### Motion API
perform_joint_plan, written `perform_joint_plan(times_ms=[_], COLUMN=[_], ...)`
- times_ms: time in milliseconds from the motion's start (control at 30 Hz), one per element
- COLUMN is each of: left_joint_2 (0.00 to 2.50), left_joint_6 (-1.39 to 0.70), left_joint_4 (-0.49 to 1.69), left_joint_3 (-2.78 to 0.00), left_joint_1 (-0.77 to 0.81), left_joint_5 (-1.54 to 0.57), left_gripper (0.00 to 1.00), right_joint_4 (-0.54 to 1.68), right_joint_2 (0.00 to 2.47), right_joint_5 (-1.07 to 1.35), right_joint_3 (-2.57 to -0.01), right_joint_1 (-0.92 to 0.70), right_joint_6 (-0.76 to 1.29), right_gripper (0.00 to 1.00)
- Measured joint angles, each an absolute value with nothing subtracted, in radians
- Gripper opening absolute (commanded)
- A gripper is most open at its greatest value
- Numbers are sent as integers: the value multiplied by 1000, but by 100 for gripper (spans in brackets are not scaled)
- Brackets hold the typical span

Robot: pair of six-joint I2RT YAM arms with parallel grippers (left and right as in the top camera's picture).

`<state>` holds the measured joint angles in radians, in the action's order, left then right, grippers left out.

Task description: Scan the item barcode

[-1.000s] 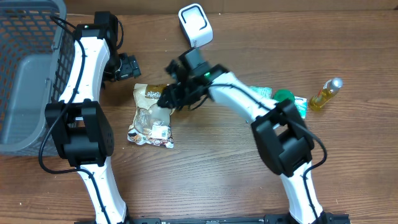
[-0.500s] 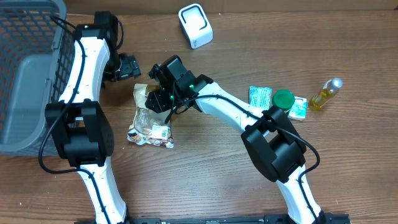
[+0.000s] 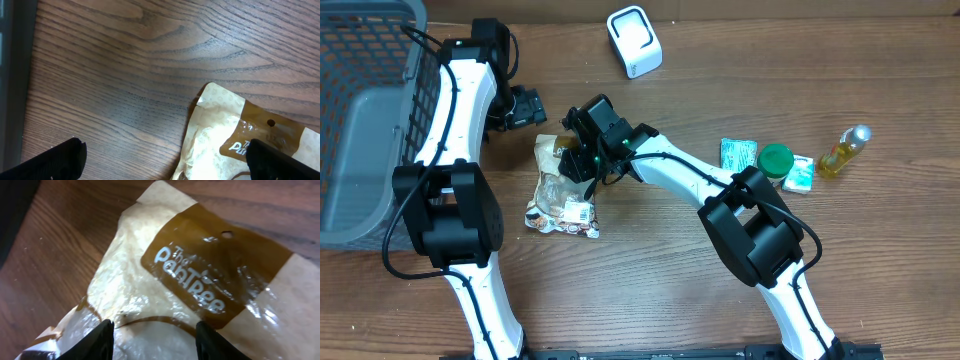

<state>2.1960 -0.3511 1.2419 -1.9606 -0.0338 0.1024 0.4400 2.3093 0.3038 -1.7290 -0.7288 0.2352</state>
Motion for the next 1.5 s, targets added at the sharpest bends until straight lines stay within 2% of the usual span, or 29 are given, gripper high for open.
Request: perform_joint_plan(times_ms=[433, 967, 1267, 1500], left_joint_2=[2196, 2196, 2196, 2196], left_joint_6=[-351, -351, -351, -351], left_joint_4=[1242, 1242, 1242, 1242], left_joint_3=[-1961, -1961, -1961, -1961], left_joint_1=[-34, -34, -34, -34], left_joint_5=[102, 102, 102, 102], left_gripper=[100, 100, 100, 100], right_joint_4=[477, 552, 731, 868], right_joint_2=[2309, 2307, 2285, 2271], right_joint_5=[157, 123, 126, 126], right_joint_3=[-1728, -1729, -1741, -1748], right_joint_1=[-728, -704, -579, -486], right_joint_6=[291, 341, 420, 468], right_gripper=[50, 50, 50, 55])
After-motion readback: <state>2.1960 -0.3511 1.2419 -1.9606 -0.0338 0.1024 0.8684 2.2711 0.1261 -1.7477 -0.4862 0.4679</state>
